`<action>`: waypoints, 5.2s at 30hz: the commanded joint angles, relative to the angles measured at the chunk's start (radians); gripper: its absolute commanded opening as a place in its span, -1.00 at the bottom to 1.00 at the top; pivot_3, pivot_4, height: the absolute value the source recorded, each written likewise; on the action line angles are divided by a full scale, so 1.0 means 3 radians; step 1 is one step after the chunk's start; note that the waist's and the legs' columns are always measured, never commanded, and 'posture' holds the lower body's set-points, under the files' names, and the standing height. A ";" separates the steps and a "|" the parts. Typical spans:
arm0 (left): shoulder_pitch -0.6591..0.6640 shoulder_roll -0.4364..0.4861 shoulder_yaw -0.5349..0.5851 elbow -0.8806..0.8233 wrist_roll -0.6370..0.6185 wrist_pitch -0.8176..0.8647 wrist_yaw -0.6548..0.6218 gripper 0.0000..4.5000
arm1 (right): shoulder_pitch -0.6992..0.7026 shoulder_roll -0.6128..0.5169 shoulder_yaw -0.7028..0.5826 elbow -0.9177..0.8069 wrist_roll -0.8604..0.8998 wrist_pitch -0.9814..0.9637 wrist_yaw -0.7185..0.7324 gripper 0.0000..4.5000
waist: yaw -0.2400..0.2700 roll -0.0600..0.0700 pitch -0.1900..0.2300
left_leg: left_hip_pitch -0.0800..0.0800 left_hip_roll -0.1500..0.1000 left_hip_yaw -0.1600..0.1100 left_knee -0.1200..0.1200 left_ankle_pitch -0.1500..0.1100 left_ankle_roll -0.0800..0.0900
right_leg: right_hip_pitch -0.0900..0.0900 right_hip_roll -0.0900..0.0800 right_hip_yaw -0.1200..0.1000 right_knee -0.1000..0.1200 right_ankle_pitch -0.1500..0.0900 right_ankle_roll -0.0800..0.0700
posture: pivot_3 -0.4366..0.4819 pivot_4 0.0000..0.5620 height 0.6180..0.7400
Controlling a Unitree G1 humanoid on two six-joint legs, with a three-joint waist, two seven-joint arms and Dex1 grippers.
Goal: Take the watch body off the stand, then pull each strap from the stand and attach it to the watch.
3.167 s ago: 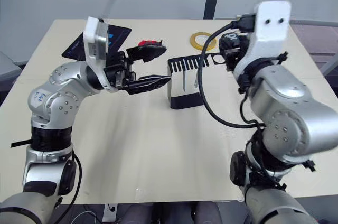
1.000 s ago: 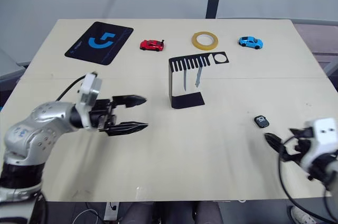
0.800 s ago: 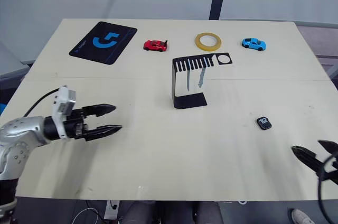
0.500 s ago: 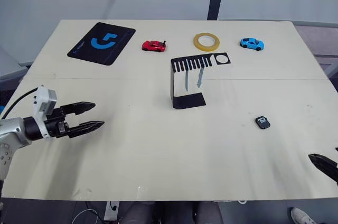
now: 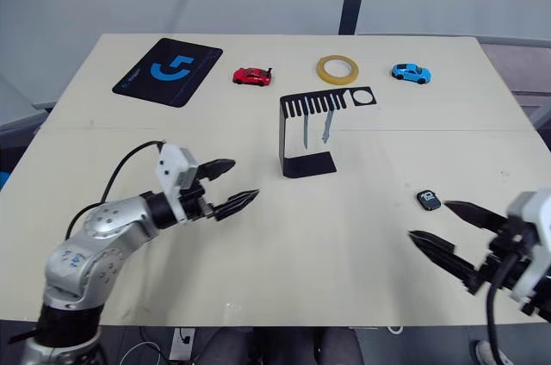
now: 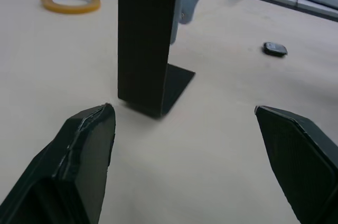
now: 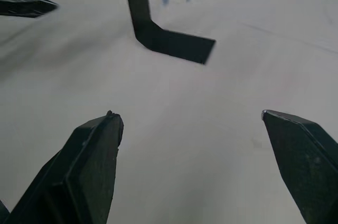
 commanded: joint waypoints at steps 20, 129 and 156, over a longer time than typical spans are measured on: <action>-0.0857 -0.1208 -0.0631 0.1323 0.1260 -0.0697 0.1223 1.00 | -0.0862 0.0215 0.1505 -0.0566 0.0164 -0.0137 -0.1367 0.99 | 0.0034 -0.0008 -0.0004 | -0.0002 -0.0001 0.0001 0.0004 0.0000 0.0008 | 0.0003 -0.0001 -0.0008 -0.0005 0.0000 0.0001 | -0.05 -0.47 0.86; -0.1254 -0.2084 -0.0306 0.2318 0.1782 -0.1159 0.2327 -1.00 | -0.3399 0.2653 0.3471 0.1224 -0.3084 0.0075 -0.3289 -0.97 | -0.0024 -0.0014 -0.0006 | -0.0050 -0.0001 -0.0033 0.0010 0.0007 0.0013 | -0.0015 -0.0010 -0.0055 -0.0010 0.0001 0.0002 | -0.05 -0.47 0.86; -0.1257 -0.2111 -0.0316 0.2422 0.1743 -0.1203 0.2230 -1.00 | -0.2890 0.2172 0.3576 0.0258 -0.3360 0.0624 -0.2718 -0.97 | -0.0012 -0.0014 -0.0006 | -0.0050 -0.0004 -0.0037 0.0010 0.0007 0.0013 | -0.0013 -0.0012 -0.0058 -0.0013 0.0001 0.0002 | -0.05 -0.47 0.86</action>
